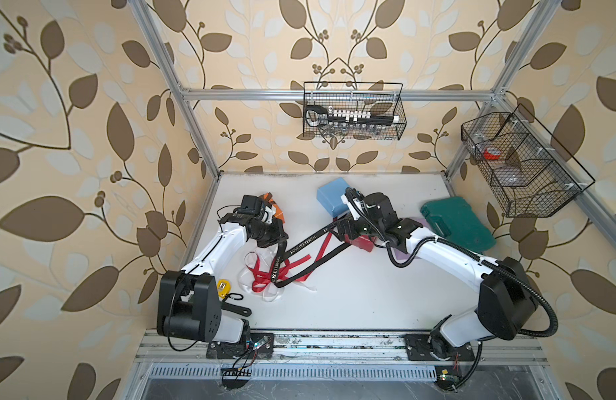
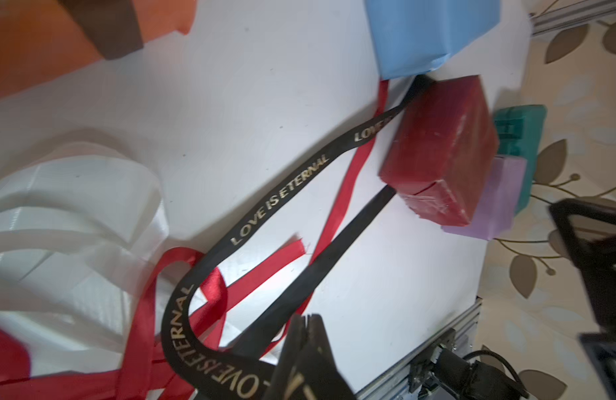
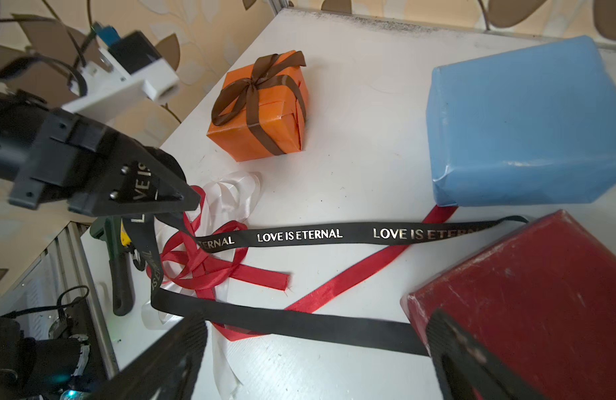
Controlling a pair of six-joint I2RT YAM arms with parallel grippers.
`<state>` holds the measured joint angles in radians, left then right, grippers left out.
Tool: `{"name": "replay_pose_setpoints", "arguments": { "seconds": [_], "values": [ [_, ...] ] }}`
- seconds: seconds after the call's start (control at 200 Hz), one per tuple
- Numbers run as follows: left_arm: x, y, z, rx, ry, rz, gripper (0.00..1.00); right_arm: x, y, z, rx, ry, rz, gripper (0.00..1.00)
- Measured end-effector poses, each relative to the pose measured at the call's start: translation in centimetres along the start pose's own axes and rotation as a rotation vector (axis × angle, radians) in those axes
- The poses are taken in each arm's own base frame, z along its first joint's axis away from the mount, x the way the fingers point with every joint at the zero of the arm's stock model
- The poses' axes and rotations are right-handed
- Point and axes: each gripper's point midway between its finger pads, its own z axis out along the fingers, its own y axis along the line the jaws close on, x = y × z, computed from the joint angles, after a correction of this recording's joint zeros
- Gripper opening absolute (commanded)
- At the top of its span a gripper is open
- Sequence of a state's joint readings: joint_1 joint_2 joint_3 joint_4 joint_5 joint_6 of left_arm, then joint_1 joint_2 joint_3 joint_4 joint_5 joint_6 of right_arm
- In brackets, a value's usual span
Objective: Untie the ribbon bows on the gift boxes
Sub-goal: Place the ribbon at the center of the board, then adjust the ribbon at the center of the board.
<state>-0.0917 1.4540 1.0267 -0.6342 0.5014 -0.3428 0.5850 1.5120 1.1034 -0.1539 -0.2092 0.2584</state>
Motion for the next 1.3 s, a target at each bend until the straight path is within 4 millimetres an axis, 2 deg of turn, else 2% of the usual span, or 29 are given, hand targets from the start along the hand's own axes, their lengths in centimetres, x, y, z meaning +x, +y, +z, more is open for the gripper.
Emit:
{"name": "replay_pose_setpoints", "arguments": {
  "seconds": [0.075, 0.185, 0.205, 0.225, 0.245, 0.26, 0.265, 0.28, 0.44, 0.585, 0.68, 0.77, 0.88, 0.95, 1.02, 1.165, 1.3],
  "values": [
    [0.5, 1.8, 1.2, -0.066, 0.040, -0.004, 0.01, -0.4, -0.9, -0.7, 0.030, -0.013, 0.045, 1.00],
    [1.8, 3.8, 2.6, -0.147, 0.107, -0.004, 0.15, -1.0, -3.7, -1.6, 0.092, -0.026, 0.132, 1.00],
    [2.0, 4.1, 2.8, -0.160, 0.119, -0.002, 0.24, -1.0, -4.2, -1.7, 0.101, -0.028, 0.144, 0.99],
    [2.2, 4.4, 3.0, -0.176, 0.130, 0.013, 0.37, -1.1, -4.8, -1.9, 0.110, -0.030, 0.159, 0.99],
    [2.5, 4.5, 3.1, -0.187, 0.142, 0.008, 0.57, -1.1, -5.2, -2.0, 0.117, -0.032, 0.172, 1.00],
    [2.6, 4.7, 3.2, -0.196, 0.150, 0.022, 0.87, -1.1, -5.6, -2.1, 0.121, -0.033, 0.182, 0.99],
    [2.7, 4.8, 3.3, -0.202, 0.153, 0.018, 0.93, -1.2, -5.7, -2.1, 0.123, -0.035, 0.186, 0.99],
    [2.9, 4.9, 3.4, -0.210, 0.160, 0.022, 0.98, -1.2, -6.0, -2.2, 0.126, -0.036, 0.192, 0.99],
    [3.9, 5.5, 3.6, -0.270, 0.206, 0.044, 0.99, -0.6, -6.9, -2.3, 0.132, -0.024, 0.229, 0.99],
    [3.2, 4.6, 2.3, -0.307, 0.176, 0.094, 0.99, 0.4, -7.0, -2.3, 0.139, 0.002, 0.236, 0.99],
    [2.0, 2.3, 0.5, -0.316, 0.106, 0.182, 0.99, 0.7, -7.0, -2.6, 0.142, 0.008, 0.238, 0.99],
    [1.1, -1.3, -1.3, -0.273, 0.016, 0.299, 0.99, 0.4, -6.7, -3.2, 0.137, -0.004, 0.235, 0.99],
    [1.3, -4.8, -1.9, -0.217, -0.027, 0.433, 0.99, 0.2, -6.4, -3.7, 0.129, -0.018, 0.231, 0.99],
    [1.7, -6.4, -0.6, -0.201, -0.008, 0.516, 0.99, 0.3, -6.4, -3.8, 0.129, -0.020, 0.231, 1.00],
    [2.2, -7.2, 2.0, -0.209, 0.031, 0.603, 0.99, 0.8, -6.7, -3.8, 0.133, -0.014, 0.235, 0.99],
    [4.3, -7.4, 7.5, -0.237, 0.132, 0.752, 0.99, 2.0, -7.6, -4.0, 0.148, 0.001, 0.262, 0.99],
    [5.7, -7.6, 10.2, -0.227, 0.177, 0.835, 0.99, 2.4, -8.5, -4.5, 0.158, -0.005, 0.288, 1.00]
  ]
}}
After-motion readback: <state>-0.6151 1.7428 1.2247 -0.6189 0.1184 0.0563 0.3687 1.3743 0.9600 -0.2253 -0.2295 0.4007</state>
